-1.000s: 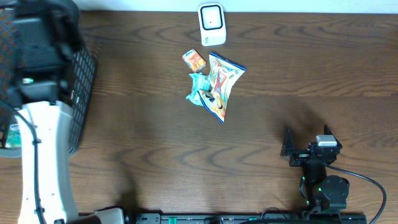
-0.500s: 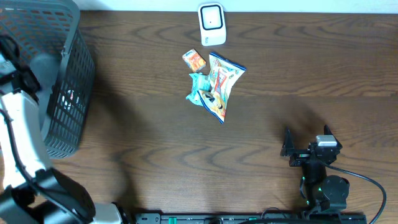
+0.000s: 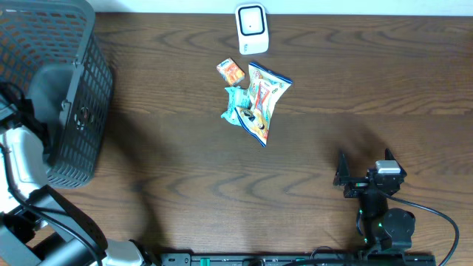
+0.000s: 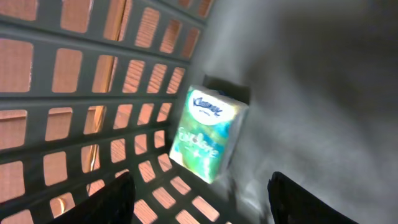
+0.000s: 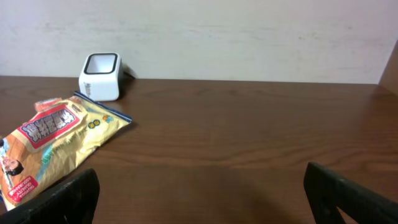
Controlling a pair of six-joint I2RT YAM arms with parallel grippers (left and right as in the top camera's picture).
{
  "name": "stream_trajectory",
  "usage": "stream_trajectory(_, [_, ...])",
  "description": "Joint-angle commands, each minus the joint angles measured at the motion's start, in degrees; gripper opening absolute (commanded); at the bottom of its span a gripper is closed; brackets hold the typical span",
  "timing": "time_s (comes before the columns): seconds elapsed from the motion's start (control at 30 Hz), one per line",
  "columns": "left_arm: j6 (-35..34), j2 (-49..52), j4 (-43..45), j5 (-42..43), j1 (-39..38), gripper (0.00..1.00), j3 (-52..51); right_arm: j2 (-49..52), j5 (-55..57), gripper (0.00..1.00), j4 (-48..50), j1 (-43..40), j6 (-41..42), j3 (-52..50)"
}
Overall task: Scan the item barcode
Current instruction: 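Lower the left gripper into the basket and grasp a Kleenex tissue pack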
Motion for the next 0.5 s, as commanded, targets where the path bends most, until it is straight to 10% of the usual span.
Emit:
stream_trajectory(0.0, [3.4,0.9,0.9,4.0,1.3,0.67,-0.3,-0.2,0.1,0.99,-0.2,-0.4,-0.8,-0.2])
stream_trajectory(0.47, [4.8,11.5,3.9,4.7,4.8,0.67,-0.3,-0.2,0.1,0.99,-0.2,-0.4,-0.8,-0.2])
